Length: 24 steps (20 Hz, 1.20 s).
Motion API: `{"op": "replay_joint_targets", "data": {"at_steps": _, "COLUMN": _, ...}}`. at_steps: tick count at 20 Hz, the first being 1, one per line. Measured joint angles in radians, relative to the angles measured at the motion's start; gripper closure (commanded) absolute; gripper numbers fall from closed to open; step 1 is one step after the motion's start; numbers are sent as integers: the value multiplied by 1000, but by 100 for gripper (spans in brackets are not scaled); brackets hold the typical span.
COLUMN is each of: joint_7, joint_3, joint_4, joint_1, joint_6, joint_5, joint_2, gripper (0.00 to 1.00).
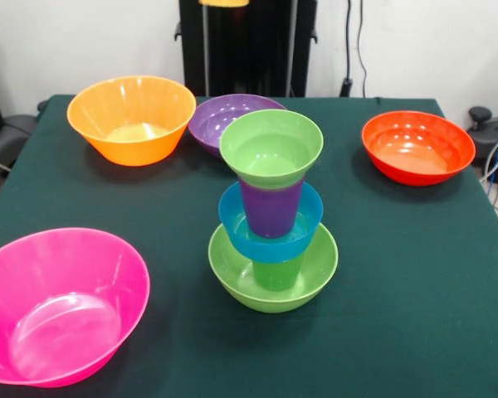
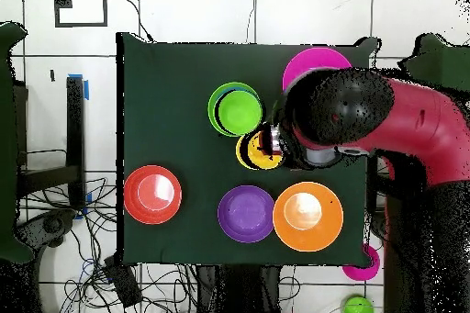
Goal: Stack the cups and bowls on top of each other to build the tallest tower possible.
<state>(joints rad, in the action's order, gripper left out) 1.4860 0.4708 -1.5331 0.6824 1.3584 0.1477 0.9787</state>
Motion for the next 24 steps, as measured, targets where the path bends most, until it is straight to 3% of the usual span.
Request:
{"op": "replay_joint_targets", "data": {"at_steps": 12, "joint_7": 0, "joint_3": 4, "joint_4": 128, "joint_1": -61, "joint_6": 11, "joint_5": -1, "joint_2": -57, "gripper": 100}}
{"op": "replay_joint_targets", "data": {"at_steps": 24, "joint_7": 0, "joint_3": 4, "joint_4": 180, "joint_1": -100, "joint_6": 11, "joint_5": 5, "joint_2": -114, "gripper": 100}}
